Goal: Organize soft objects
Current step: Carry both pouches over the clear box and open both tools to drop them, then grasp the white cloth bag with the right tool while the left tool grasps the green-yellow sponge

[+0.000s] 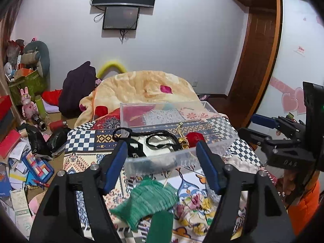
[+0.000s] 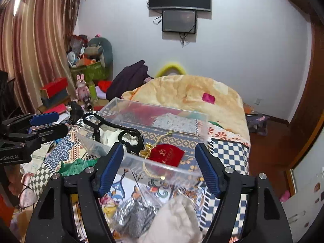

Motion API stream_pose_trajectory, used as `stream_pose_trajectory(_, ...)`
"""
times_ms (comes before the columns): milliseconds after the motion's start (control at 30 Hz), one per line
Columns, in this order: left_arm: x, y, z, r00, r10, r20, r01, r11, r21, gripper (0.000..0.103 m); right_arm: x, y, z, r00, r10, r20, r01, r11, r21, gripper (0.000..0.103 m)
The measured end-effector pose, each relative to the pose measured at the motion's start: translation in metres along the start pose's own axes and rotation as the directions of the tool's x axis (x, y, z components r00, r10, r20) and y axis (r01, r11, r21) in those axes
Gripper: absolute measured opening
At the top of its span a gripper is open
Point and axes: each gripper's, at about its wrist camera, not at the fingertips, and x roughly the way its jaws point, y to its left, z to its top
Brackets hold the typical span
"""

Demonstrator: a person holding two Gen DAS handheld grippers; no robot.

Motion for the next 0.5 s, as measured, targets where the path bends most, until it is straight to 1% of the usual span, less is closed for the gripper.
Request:
stream_pose_trajectory(167, -0.005, -0.006, -0.022, 0.999, 0.042, -0.022, -0.041, 0.998, 0.041, 0.075, -0.009, -0.008, -0.022, 1.0, -0.025, -0.016, 0.025, 0.999, 0.022, 0.072)
stream_pose_trajectory(200, -0.003, -0.007, -0.028, 0.998, 0.052, -0.035, -0.05, 0.998, 0.048, 0.076, -0.008, -0.009, -0.028, 0.999, -0.037, -0.028, 0.037, 0.999, 0.028, 0.074)
stream_pose_trajectory(267, 0.001, -0.007, -0.04, 0.997, 0.05, -0.063, -0.048, 0.998, 0.034, 0.077, -0.008, -0.011, -0.042, 0.996, -0.068, -0.054, 0.071, 0.997, 0.043, 0.077)
stream_pose_trajectory(300, 0.003, -0.006, -0.045, 0.996, 0.047, -0.08, -0.045, 0.999, 0.021, 0.077, -0.006, -0.011, -0.048, 0.995, -0.079, -0.067, 0.082, 0.995, 0.049, 0.077)
stream_pose_trajectory(433, 0.011, -0.004, -0.067, 0.99, 0.054, -0.131, -0.055, 0.998, -0.009, 0.077, -0.001, -0.01, -0.073, 0.989, -0.079, -0.122, 0.088, 0.994, 0.071, 0.077)
stream_pose_trajectory(500, 0.013, -0.003, -0.078, 0.987, 0.056, -0.149, -0.06, 0.998, -0.018, 0.077, -0.003, -0.006, -0.08, 0.988, -0.084, -0.132, 0.093, 0.994, 0.063, 0.077)
